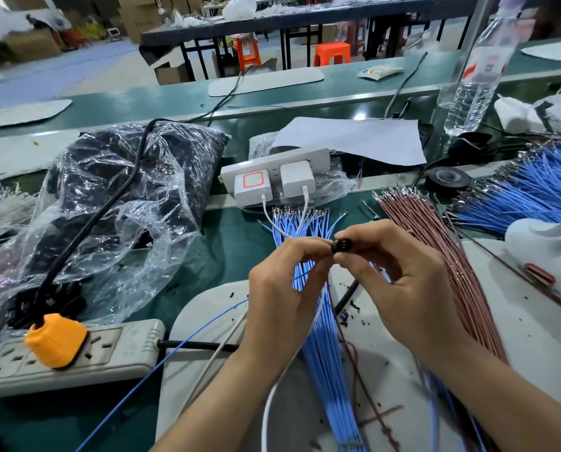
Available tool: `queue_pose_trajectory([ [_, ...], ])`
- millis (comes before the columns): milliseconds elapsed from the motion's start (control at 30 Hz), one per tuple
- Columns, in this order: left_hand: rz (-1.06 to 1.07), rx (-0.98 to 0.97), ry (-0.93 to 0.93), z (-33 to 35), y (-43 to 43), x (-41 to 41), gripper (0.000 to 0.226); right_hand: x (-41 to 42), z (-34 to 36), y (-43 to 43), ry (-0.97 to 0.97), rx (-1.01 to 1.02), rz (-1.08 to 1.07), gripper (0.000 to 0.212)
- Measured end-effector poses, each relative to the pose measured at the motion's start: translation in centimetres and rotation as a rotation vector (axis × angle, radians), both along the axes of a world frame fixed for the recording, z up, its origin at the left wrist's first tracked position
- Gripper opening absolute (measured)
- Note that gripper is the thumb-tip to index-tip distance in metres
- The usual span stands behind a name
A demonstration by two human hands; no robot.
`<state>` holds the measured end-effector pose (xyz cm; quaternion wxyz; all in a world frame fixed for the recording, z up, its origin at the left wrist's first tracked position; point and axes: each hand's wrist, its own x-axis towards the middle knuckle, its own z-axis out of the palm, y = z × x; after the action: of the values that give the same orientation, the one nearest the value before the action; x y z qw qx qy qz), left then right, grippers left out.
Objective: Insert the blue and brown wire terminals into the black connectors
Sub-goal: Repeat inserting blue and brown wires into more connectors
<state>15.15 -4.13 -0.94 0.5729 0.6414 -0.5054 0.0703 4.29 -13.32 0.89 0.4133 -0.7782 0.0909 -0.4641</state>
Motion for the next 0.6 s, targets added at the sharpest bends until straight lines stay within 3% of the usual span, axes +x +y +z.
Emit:
queue_pose_trajectory([
  [600,-0.122,-0.028,0.269,0.15,0.21,-0.51,0.013,0.16,-0.44,0.41,-0.021,-0.053,-0.017,0.015],
])
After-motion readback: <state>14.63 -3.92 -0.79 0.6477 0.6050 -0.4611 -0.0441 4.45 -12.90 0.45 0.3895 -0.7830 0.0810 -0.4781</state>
